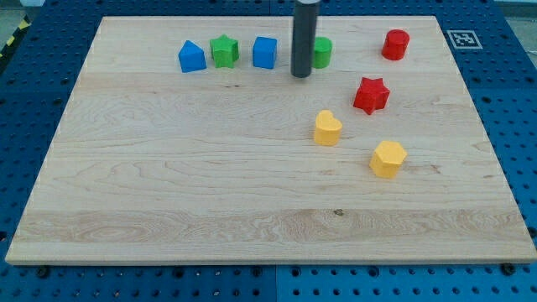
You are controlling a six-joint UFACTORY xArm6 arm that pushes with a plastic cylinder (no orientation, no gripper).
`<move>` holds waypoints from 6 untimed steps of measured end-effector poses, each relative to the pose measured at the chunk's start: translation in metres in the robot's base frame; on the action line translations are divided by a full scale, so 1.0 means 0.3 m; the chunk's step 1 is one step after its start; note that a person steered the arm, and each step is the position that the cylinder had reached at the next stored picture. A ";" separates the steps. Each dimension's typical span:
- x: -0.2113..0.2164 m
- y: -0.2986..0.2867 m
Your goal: Push green circle parallel to the blue cube
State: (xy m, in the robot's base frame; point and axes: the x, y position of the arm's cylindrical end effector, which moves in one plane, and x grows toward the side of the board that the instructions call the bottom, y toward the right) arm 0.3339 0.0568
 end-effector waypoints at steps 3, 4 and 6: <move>0.068 0.372; 0.182 0.481; 0.205 0.482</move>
